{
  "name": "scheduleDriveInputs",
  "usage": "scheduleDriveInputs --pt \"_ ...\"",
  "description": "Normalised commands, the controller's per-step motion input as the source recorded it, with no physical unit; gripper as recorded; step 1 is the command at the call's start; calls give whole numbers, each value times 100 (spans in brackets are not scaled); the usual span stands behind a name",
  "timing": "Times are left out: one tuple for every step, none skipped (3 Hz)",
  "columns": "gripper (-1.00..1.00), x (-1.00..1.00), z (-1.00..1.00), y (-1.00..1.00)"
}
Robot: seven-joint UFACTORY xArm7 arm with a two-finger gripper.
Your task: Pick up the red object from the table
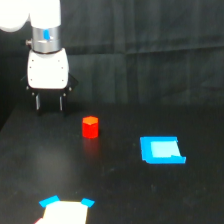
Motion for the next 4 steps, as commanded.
scheduleDriveInputs --pt "100 100 -58 -46" --pt "100 100 -15 8" --pt "100 100 -26 27" --pt "100 100 1 -41"
